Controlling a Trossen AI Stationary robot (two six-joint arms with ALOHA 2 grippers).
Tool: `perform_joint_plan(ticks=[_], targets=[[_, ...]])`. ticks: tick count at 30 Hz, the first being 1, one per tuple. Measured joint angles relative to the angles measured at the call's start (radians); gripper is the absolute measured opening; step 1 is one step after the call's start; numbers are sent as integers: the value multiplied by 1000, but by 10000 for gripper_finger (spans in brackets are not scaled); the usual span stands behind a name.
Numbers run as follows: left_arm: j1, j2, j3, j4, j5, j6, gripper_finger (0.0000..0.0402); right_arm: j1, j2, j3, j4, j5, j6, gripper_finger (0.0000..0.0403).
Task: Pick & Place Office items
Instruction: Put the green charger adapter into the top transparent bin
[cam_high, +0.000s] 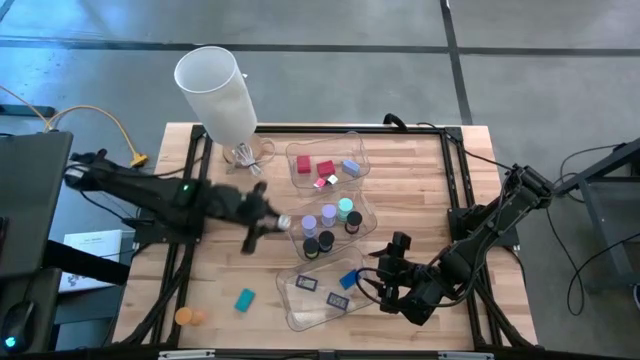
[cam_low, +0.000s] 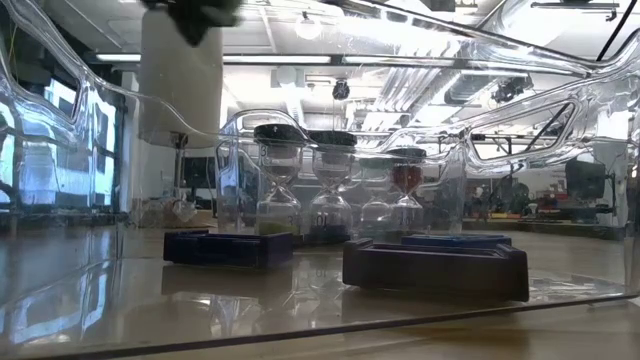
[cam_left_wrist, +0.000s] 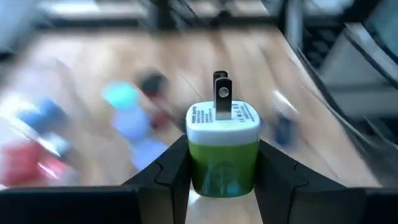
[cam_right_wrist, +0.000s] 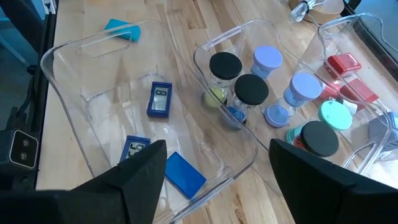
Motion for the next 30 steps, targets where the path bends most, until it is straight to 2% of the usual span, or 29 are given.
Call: perform_joint_plan(ticks=[5, 9, 13, 22, 30], targets=[[236, 56, 1, 170, 52, 93, 123, 0, 0, 0, 0, 2, 0, 274], [427, 149, 1, 254, 177, 74, 123, 0, 0, 0, 0, 4, 0, 274], [553, 264, 1, 345, 256, 35, 123, 0, 0, 0, 0, 5, 0, 274], [638, 447, 20, 386, 290, 32, 138, 0, 0, 0, 0, 8, 0, 274], [643, 505, 22, 386, 265, 32, 141, 0, 0, 0, -1, 8, 0, 274]])
